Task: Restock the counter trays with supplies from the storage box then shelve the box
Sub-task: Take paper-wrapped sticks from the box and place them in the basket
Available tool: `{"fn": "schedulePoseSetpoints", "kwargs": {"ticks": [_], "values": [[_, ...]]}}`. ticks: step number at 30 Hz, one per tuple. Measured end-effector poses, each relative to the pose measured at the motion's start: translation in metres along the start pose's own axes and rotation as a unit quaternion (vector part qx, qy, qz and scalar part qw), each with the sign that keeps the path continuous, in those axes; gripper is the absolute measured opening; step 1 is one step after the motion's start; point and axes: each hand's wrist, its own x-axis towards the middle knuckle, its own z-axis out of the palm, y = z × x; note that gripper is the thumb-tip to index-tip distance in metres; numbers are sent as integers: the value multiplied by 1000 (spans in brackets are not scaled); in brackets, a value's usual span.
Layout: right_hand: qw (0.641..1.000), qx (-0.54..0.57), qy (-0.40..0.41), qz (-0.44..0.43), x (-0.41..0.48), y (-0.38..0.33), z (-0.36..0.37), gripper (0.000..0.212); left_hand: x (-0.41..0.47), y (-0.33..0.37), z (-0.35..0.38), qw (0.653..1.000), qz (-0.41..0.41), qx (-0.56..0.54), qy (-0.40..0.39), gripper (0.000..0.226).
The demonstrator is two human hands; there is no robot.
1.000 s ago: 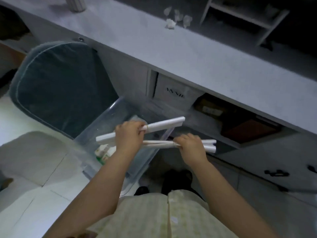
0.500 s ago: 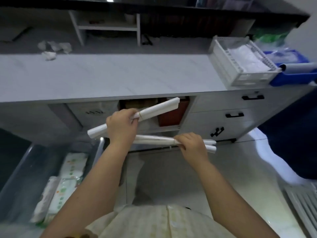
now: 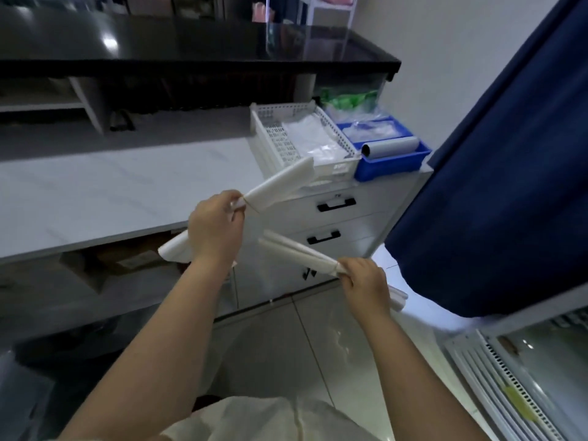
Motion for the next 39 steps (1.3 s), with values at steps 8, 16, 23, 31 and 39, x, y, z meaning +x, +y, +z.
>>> {"fn": "schedulePoseSetpoints", "kwargs": {"ticks": [8, 16, 23, 31, 39], "values": [[973, 183, 70, 122, 156, 26, -36, 10, 139, 54, 47, 996, -45, -79, 11, 11], [891, 394, 81, 211, 317, 9, -38, 11, 272, 62, 108, 866, -269, -408, -102, 17], [848, 455, 47, 267, 419, 17, -7, 8, 325, 39, 190, 673, -462, -505, -281, 9], [866, 406, -22, 292, 466, 39, 57, 13, 337, -1, 270, 657, -512, -474, -285, 16], [850, 385, -165, 321, 497, 69, 86, 11, 329, -5, 291, 792, -464, -255, -303, 27]]}}
